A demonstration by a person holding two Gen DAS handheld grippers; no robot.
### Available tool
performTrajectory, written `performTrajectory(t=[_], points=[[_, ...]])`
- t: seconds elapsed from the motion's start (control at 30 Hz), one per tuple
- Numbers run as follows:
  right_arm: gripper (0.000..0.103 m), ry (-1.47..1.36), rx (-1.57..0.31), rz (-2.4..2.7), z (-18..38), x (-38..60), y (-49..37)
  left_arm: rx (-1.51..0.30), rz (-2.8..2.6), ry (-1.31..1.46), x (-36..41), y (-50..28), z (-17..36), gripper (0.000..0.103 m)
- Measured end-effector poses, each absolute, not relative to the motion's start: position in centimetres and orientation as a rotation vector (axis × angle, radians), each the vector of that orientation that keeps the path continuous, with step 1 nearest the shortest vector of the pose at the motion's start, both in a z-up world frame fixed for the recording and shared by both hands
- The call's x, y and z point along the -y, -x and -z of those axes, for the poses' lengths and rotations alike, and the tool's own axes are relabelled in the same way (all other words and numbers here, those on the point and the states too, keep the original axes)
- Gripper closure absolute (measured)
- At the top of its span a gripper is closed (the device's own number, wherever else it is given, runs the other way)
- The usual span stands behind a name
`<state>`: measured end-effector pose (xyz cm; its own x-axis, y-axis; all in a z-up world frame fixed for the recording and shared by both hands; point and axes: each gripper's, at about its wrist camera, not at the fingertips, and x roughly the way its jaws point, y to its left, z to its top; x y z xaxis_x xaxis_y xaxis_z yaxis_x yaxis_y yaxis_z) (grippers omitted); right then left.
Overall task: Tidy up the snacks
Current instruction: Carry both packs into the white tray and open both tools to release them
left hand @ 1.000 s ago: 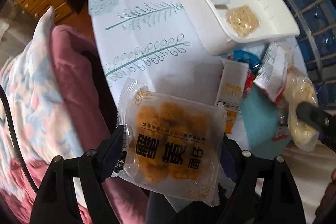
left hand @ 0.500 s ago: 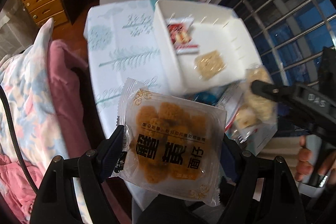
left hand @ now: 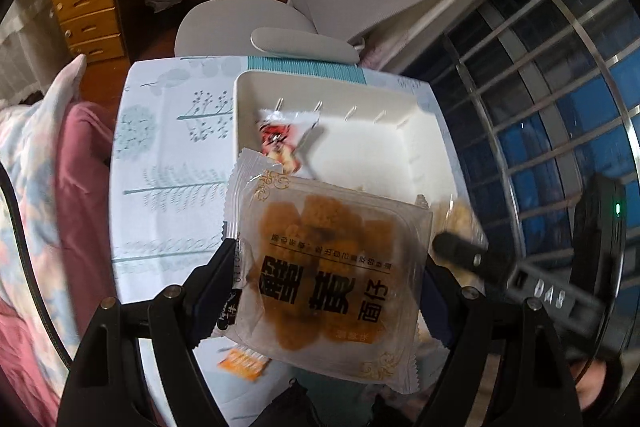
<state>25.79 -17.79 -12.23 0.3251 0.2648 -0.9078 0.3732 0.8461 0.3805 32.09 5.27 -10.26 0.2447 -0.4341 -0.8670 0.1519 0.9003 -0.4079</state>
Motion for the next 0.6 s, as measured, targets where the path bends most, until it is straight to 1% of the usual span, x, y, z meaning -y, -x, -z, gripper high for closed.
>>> performTrajectory(t=[0.37,0.47,0.53,0.6], points=[[0.031,-0.62,-1.259,-0.046,15.3,21.9,-29.1,-1.258,0.294,0.354,-0.9,-35.7,12.8,0.02],[0.03,-0.644,-1.287,-0.053,16.4,22.4,-29.5,-1.285,0.27,0.351,-0.3,-36.4,13.7,0.017],[0.029,-0.663,-1.312,-0.05,17.0,22.7,-29.7,-1.318,0.26,0.352,0.1,-36.7,14.3,0.012],[0.027,-0.671,-1.332,-0.047,17.5,22.9,-29.9,-1.342,0.252,0.364,0.2,-36.9,14.8,0.011]])
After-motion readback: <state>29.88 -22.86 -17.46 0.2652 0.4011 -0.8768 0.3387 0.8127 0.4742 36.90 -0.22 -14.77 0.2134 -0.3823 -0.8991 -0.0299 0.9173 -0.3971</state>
